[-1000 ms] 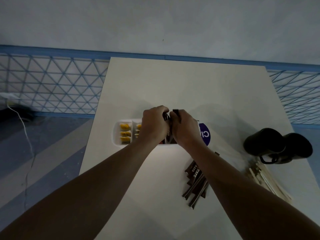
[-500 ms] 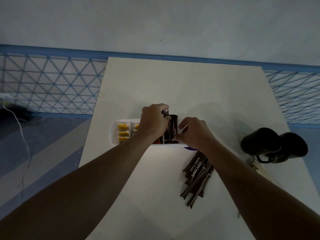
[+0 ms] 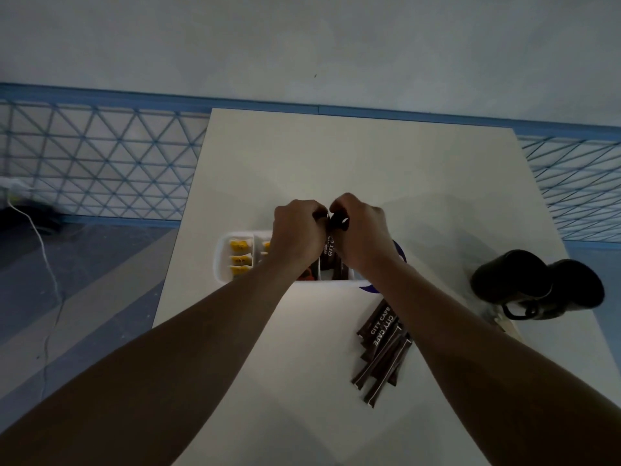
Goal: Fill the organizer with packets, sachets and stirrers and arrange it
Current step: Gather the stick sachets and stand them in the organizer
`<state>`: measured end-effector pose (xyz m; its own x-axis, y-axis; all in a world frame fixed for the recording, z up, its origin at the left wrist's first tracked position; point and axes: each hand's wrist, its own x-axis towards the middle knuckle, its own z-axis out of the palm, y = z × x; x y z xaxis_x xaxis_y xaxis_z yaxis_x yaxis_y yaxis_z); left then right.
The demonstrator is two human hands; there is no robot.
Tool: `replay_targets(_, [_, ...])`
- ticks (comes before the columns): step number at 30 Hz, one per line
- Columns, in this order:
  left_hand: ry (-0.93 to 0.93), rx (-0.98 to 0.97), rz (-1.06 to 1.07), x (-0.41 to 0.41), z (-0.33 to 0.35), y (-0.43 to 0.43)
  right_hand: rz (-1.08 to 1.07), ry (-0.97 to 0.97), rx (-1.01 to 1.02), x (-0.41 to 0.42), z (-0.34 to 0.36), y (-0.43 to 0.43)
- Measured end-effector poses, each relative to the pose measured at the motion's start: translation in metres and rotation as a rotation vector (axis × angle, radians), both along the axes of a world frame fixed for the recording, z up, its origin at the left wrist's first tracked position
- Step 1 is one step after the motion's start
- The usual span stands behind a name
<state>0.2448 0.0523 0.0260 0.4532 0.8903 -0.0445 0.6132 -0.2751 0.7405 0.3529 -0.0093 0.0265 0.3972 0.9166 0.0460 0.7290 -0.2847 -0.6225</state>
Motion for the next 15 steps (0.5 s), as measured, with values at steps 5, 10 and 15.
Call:
replay_targets(5, [-0.033,-0.036,0.097,-0.001,0.002,-0.001,0.029,-0.07,0.061,-0.008,-0.017,-0.007])
replay_targets(10, [-0.073,-0.032,0.127,-0.004,0.006,-0.002,0.069,-0.08,0.048,-0.009,-0.017,-0.015])
replay_targets(15, [-0.091,0.006,0.134,-0.009,0.014,-0.009,-0.024,-0.052,0.091,0.0,-0.004,-0.023])
